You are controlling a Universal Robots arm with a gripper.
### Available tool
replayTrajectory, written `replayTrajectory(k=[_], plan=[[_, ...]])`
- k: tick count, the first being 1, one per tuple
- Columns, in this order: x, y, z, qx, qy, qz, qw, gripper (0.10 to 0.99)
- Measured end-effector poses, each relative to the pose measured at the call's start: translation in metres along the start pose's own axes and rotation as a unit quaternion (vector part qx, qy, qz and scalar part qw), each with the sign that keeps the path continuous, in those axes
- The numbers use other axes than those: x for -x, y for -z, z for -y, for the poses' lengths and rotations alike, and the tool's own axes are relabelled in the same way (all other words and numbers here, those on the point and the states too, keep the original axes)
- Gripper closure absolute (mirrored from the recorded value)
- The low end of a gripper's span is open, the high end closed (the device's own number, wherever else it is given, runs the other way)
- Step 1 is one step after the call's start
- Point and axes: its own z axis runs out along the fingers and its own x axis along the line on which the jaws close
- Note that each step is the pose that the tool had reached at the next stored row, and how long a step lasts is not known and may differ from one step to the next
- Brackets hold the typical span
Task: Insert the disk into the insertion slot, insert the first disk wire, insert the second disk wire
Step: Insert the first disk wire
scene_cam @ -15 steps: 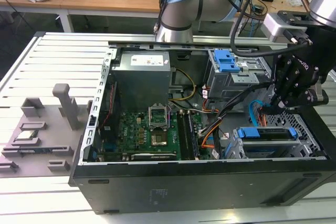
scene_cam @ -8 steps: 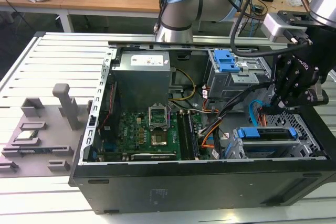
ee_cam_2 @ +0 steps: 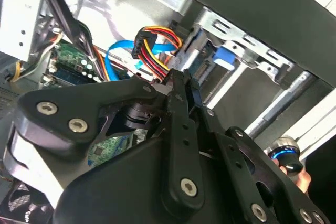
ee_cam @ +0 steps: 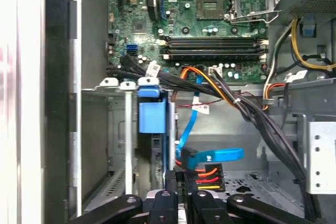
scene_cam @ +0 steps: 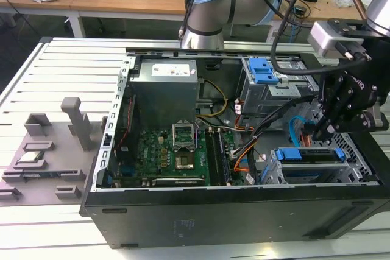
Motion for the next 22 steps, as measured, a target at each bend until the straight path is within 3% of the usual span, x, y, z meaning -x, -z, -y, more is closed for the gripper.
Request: replayTrajectory(k=[11, 15, 18, 22], plan=[[-0.0329, -0.001, 0.0005, 0.0, 0.0, -0.0001, 1.0, 0.918], [-0.04, -0.0013, 0.0006, 0.0, 0.0, 0.0, 1.0, 0.918], [-0.0399, -0.0019, 0.0007, 0.0, 0.0, 0.0, 1.0, 0.918], [-0.0304, -0.0022, 0.0007, 0.0, 0.0, 0.0002, 1.0, 0.918]])
